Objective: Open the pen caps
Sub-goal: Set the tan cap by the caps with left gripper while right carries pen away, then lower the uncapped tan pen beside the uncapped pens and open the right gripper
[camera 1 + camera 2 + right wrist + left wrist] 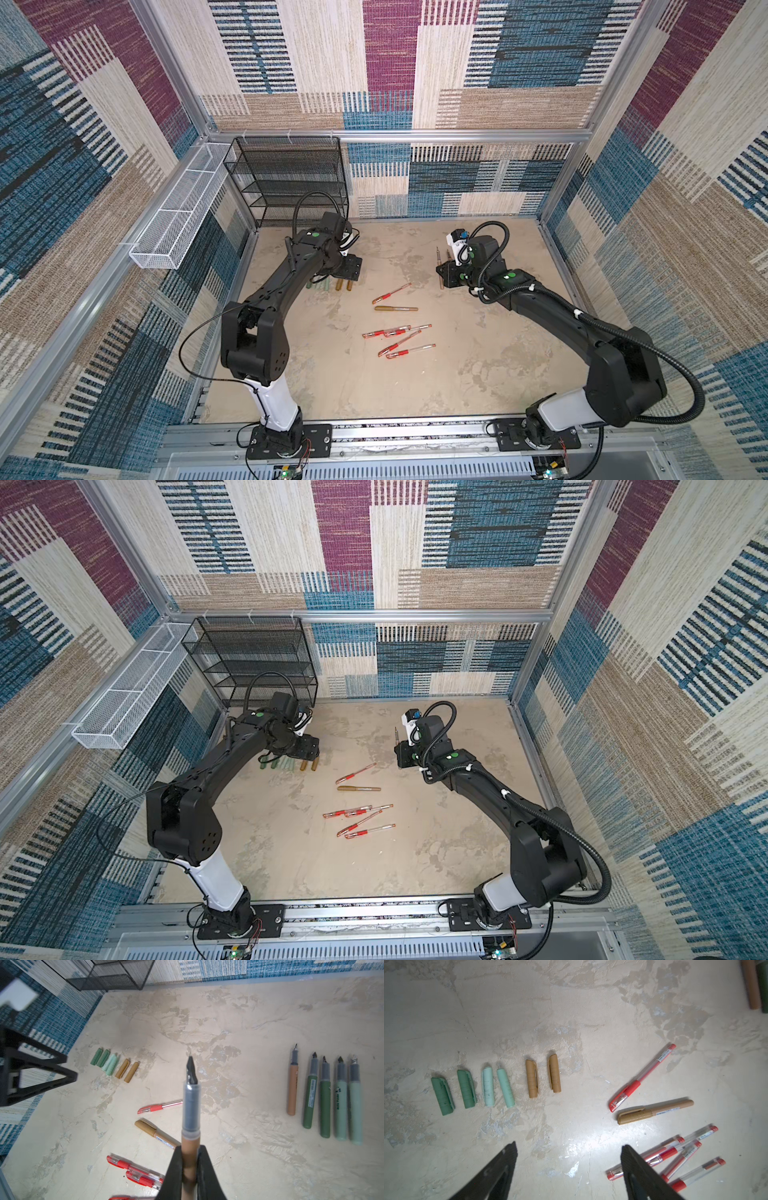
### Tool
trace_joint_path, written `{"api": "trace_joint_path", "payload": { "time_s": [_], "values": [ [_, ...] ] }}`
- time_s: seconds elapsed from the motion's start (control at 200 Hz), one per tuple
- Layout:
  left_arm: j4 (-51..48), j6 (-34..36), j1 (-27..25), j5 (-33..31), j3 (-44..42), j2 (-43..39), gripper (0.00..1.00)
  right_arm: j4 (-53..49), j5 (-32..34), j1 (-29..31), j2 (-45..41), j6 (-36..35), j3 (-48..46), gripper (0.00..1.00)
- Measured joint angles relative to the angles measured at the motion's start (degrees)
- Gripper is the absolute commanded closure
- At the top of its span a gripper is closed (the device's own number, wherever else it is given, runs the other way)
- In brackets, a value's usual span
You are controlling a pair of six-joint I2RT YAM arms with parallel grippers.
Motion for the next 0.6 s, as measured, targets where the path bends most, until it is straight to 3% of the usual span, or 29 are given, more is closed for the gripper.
{"api": "trace_joint_path", "payload": {
  "time_s": [0.601],
  "values": [
    [10.8, 6.0, 0.7, 3.6, -22.0, -22.5, 0.02, -10.7, 0.5, -5.1, 22.5, -3.1, 19.7, 1.00]
  ]
}}
